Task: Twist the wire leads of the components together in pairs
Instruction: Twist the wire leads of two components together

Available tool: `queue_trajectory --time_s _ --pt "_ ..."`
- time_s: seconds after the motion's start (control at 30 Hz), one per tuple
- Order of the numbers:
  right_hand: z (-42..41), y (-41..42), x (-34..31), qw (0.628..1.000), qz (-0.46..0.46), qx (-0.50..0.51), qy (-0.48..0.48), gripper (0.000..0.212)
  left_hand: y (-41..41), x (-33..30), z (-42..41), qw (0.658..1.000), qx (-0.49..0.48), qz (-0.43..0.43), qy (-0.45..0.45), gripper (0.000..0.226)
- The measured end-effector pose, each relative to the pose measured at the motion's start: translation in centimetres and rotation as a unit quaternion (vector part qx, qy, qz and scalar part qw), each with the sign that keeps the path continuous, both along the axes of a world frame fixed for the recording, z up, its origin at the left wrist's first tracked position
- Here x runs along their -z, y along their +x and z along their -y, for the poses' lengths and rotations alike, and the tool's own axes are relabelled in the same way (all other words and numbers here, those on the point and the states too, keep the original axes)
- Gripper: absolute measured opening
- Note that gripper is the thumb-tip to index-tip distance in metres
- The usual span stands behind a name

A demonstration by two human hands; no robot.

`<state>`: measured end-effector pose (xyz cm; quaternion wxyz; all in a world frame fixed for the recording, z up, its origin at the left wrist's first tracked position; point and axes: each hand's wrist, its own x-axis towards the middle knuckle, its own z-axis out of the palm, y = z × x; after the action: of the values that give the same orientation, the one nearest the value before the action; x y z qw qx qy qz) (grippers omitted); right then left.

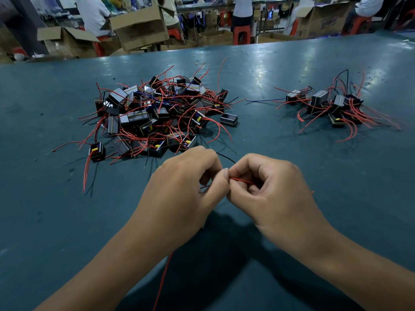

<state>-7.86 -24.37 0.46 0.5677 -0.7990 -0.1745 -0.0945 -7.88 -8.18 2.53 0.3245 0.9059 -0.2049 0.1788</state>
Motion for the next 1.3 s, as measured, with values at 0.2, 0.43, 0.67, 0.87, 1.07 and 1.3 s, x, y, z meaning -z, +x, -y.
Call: queue_trajectory --time_s 0.2,0.43,0.67,0.87,1.07,1.3 --pt "0.2 0.2 -0.3 1.000 -0.011 -0.005 -0.011 0.015 0.1 0.1 -0.4 0.987 0.031 -0.102 -0.124 0.028" --pt "1.0 0.9 -1.0 0.996 -0.043 -0.080 0.021 0.017 1.7 -0.8 -3.3 0.986 0.152 0.055 0.028 0.011" --pt "1.0 0.8 -1.1 0.992 -0.052 -0.119 0.011 0.021 2.1 -0.6 -3.6 0.963 0.163 0.184 0.113 0.014" --pt "1.1 0.9 -1.1 0.990 -0.050 -0.129 0.019 0.026 1.7 -0.6 -3.5 0.957 0.160 0.210 0.121 0.013" --pt "1.1 0.9 -1.0 0.991 -0.038 -0.125 0.015 0.025 1.8 -0.3 -3.1 0.961 0.157 0.193 0.121 0.018" --pt "1.2 0.6 -0.7 0.994 0.051 -0.062 -0.068 0.013 0.5 -0.1 -1.5 0.995 0.082 -0.031 -0.043 0.011"
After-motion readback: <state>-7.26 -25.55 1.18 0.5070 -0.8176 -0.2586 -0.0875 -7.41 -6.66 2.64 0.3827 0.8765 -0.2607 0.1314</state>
